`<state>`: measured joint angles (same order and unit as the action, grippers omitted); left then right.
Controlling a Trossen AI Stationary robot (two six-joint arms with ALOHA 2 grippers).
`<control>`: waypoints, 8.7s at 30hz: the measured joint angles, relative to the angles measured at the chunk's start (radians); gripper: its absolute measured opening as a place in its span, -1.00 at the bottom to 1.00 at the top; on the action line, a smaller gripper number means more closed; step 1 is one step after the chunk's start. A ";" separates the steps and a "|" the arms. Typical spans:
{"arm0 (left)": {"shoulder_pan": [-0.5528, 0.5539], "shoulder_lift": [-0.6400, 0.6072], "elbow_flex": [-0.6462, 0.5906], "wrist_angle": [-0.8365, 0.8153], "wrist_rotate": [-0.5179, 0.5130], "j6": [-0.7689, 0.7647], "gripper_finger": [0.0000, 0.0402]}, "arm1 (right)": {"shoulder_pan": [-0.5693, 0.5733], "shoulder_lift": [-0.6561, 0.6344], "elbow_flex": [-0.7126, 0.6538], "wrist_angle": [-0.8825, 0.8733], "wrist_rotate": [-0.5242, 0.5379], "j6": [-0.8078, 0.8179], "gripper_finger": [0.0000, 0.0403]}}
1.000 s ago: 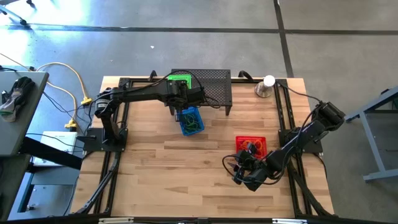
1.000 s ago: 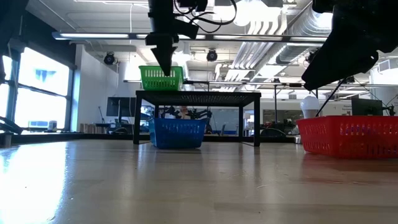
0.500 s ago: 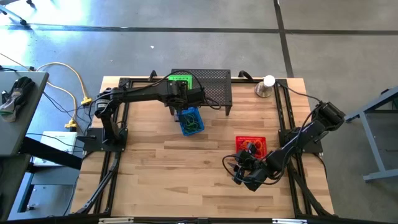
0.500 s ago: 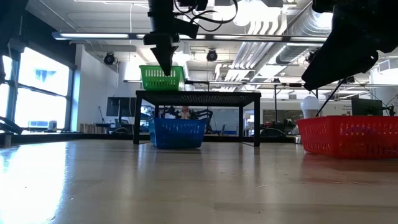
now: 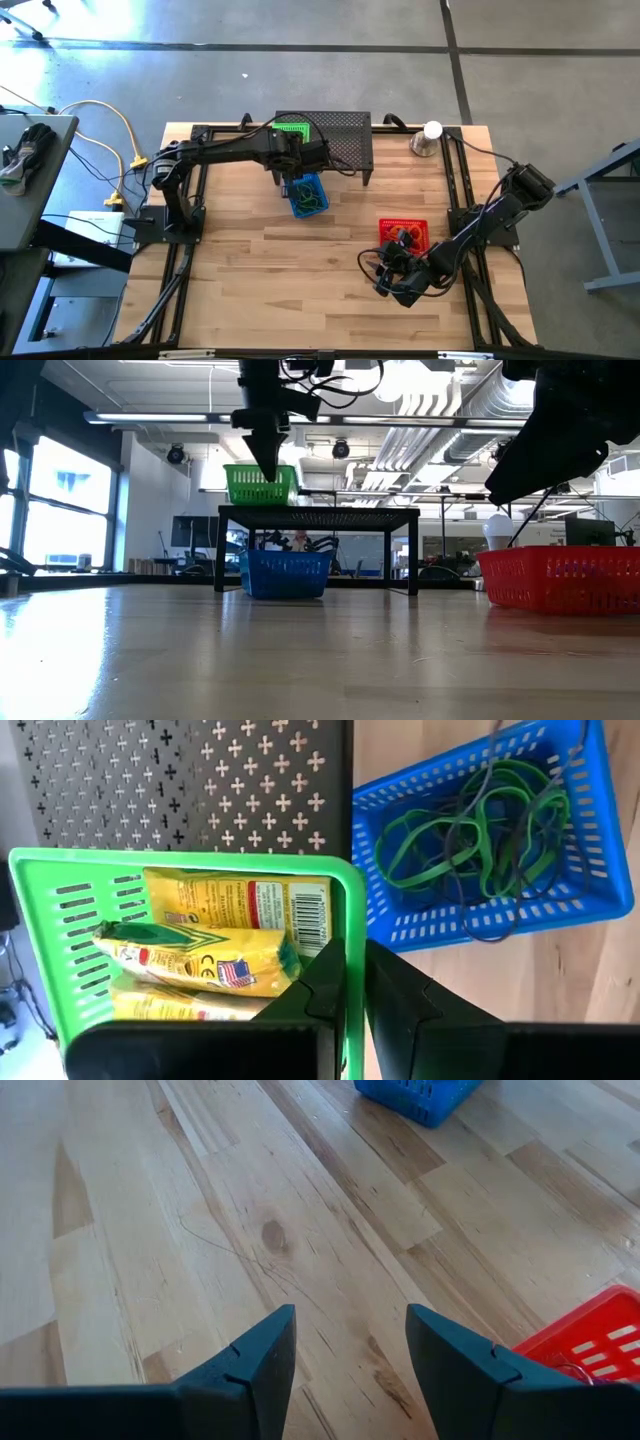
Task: Pick & Place Office Desk Supplies
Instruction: Put the green basket with the crayon boxes on the shelf, then put the blue basket with the rubber bands on the shelf
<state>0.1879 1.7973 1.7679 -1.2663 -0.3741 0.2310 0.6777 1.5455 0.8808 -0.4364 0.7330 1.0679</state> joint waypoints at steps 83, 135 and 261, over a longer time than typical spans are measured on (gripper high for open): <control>-0.237 -0.060 -0.419 0.404 0.275 -0.342 -0.16 | -0.014 0.000 0.000 0.007 -0.002 -0.072 -0.11; -0.751 -0.366 -0.955 0.835 0.004 -0.830 -0.16 | -0.674 0.364 0.263 0.485 -0.534 -1.319 -0.22; -0.736 -0.361 -0.955 1.014 0.006 -0.754 -0.16 | -0.959 0.018 0.294 0.022 -0.586 -1.360 -0.98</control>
<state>-0.5480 1.4364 0.8131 -0.2523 -0.3683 -0.5232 -0.2814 1.5638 1.1744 -0.4142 0.1474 -0.2920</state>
